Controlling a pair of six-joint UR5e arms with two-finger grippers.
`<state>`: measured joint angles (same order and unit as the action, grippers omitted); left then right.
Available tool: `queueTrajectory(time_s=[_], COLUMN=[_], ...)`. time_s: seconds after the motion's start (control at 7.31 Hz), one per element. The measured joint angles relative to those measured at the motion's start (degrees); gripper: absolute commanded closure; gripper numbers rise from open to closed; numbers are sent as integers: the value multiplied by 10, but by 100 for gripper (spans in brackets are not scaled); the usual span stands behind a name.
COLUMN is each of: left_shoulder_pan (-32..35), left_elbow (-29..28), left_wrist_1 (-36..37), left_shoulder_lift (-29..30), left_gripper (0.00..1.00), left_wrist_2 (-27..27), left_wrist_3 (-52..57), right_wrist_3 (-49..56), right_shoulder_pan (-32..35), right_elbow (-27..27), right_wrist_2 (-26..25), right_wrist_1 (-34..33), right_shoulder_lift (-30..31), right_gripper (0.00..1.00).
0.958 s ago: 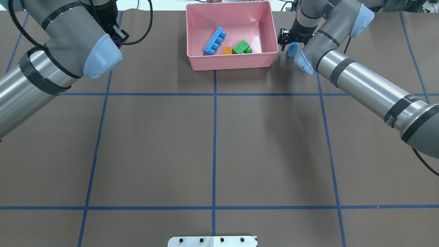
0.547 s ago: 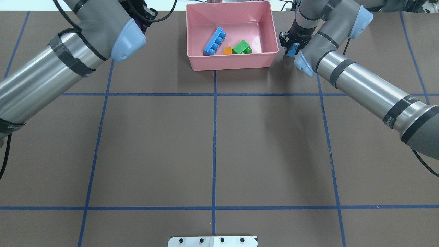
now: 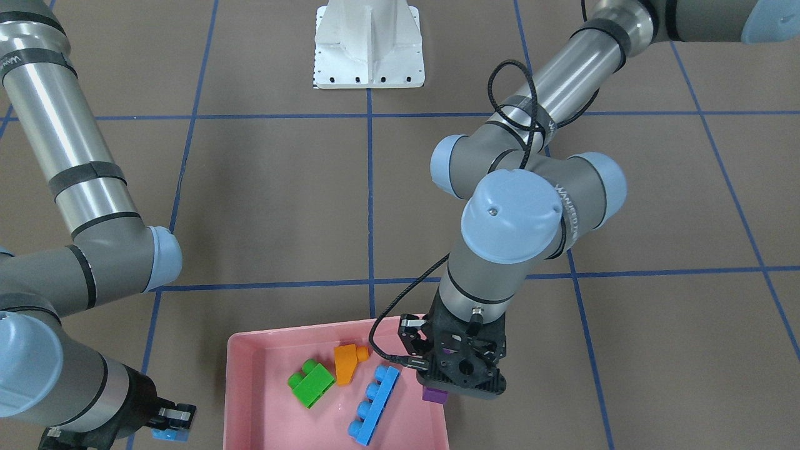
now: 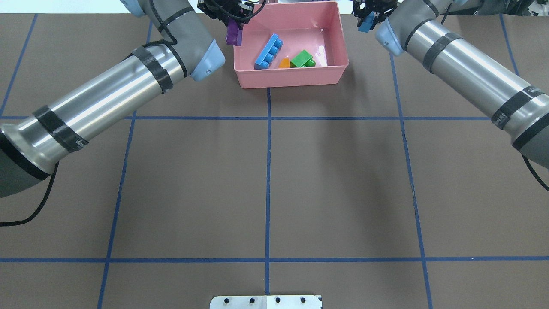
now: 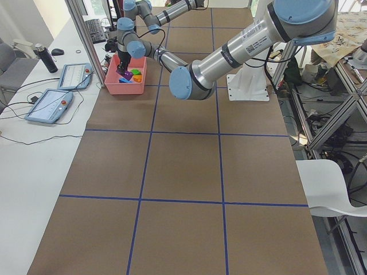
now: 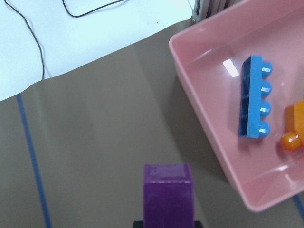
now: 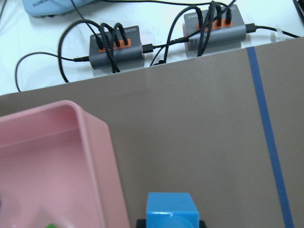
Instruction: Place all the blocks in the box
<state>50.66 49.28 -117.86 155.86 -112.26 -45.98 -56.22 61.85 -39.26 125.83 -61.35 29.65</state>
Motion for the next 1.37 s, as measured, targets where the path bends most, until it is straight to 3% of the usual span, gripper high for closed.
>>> queueTrajectory(time_s=[0.14,0.27,0.41,0.55,0.82,0.96,1.09,1.37], left_shoulder_pan=[-12,-17,-15,-7,24,49,80,135], left_elbow=[-19,-24,-22,-14,19,51,96,216], left_wrist_1=[-29,-42,-46,-45,-7,29,67,107], left_shoulder_lift=[4,6,6,5,-8,-30,-67,-199], left_gripper=[0,0,0,0,0,0,0,0], left_wrist_2=[15,21,19,3,-62,-98,-127,-149], left_wrist_3=[-17,-24,-27,-27,-12,19,65,151], right_wrist_3=[-32,-57,-74,-87,-100,-106,-109,-103], right_shoulder_pan=[-4,-15,-27,-39,-52,-54,-47,-6], right_elbow=[-9,-13,-15,-16,-36,-76,-127,-252], right_wrist_2=[4,4,2,-3,-10,-8,5,48], right_wrist_1=[-3,-2,0,3,10,8,-7,-60], right_shoulder_lift=[-15,-27,-32,-35,-30,-11,13,93], right_gripper=[100,100,20,0,0,0,0,0])
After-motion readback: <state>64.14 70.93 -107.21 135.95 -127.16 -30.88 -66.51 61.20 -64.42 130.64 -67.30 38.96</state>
